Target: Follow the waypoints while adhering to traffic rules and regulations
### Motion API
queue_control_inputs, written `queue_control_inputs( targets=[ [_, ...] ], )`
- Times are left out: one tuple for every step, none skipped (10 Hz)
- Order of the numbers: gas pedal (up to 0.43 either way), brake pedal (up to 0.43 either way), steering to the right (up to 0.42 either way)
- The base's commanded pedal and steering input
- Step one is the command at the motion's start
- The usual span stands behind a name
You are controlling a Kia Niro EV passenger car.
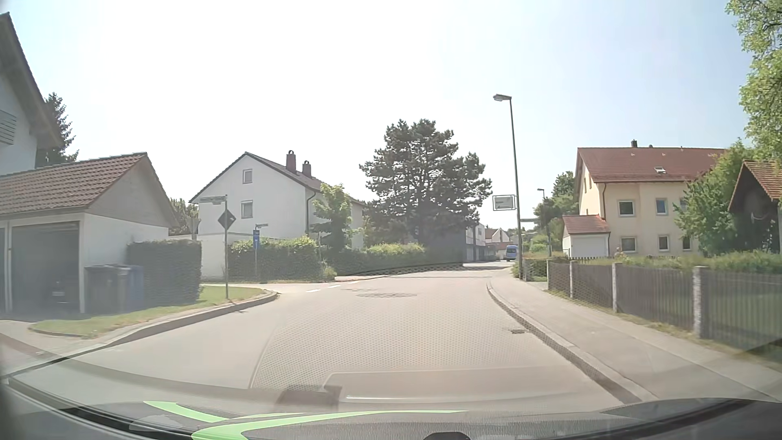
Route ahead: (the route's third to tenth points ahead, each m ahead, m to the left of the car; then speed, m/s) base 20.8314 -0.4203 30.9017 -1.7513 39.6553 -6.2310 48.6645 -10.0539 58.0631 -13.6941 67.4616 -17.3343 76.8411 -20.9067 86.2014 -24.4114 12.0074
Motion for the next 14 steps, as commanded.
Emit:
queue_control_inputs(
  targets=[
    [0.087, 0.000, 0.023],
    [0.079, 0.000, 0.026],
    [0.079, 0.000, 0.027],
    [0.079, 0.000, 0.027],
    [0.079, 0.000, 0.028],
    [0.079, 0.000, 0.029],
    [0.079, 0.000, 0.031],
    [0.079, 0.000, 0.031],
    [0.079, 0.000, 0.032],
    [0.079, 0.000, 0.032],
    [0.079, 0.000, 0.033],
    [0.079, 0.000, 0.035],
    [0.079, 0.000, 0.035],
    [0.079, 0.000, 0.035]
  ],
)
